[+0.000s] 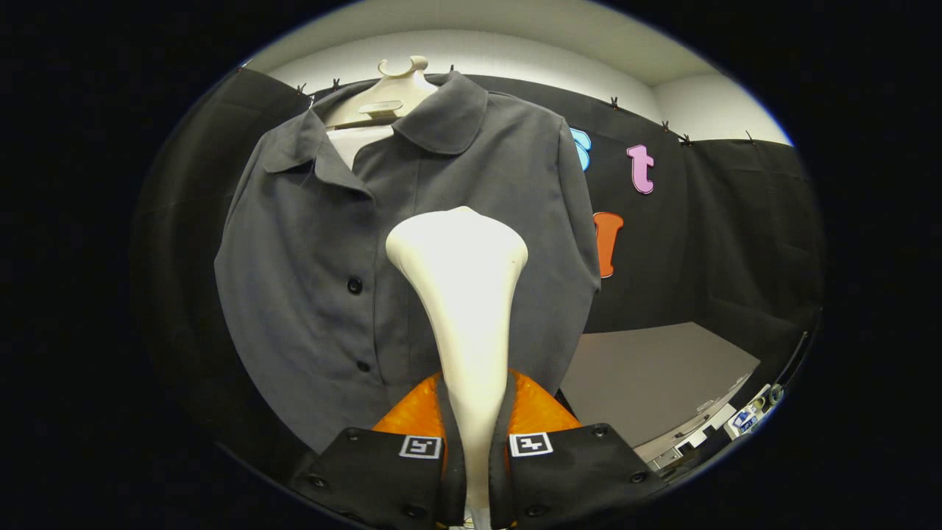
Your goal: Iron the clothes twice with a garment steamer, once on the left side and once on the right side.
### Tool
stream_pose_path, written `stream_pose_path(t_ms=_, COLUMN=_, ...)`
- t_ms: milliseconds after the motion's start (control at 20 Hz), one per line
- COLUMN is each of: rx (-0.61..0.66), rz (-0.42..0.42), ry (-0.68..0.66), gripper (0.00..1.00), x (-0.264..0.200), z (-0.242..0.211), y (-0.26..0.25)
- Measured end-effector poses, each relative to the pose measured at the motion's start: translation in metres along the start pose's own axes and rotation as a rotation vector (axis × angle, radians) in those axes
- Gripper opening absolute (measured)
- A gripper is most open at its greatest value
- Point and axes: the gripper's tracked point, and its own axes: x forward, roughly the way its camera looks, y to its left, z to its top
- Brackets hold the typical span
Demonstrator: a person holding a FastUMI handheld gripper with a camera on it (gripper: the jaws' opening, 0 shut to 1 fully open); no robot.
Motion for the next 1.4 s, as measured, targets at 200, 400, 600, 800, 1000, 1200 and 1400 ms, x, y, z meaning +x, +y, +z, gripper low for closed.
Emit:
stream_pose_path(t_ms=200, rx=-0.013, rz=-0.004, ry=0.031, gripper=0.2, x=0.001, z=-0.026, y=0.007)
stream_pose_path(t_ms=400, rx=-0.023, rz=-0.011, ry=0.061, gripper=0.2, x=0.003, z=-0.05, y=0.011)
stream_pose_path(t_ms=600, rx=-0.04, rz=-0.009, ry=0.097, gripper=0.2, x=-0.002, z=-0.078, y=0.01)
stream_pose_path(t_ms=800, rx=-0.031, rz=-0.007, ry=0.134, gripper=0.2, x=-0.001, z=-0.106, y=0.01)
stream_pose_path(t_ms=1000, rx=-0.033, rz=-0.011, ry=0.18, gripper=0.2, x=-0.004, z=-0.136, y=0.007)
stream_pose_path(t_ms=1200, rx=-0.021, rz=-0.005, ry=0.219, gripper=0.2, x=-0.007, z=-0.16, y=0.007)
stream_pose_path(t_ms=1400, rx=-0.01, rz=-0.003, ry=0.267, gripper=0.2, x=-0.009, z=-0.184, y=0.005)
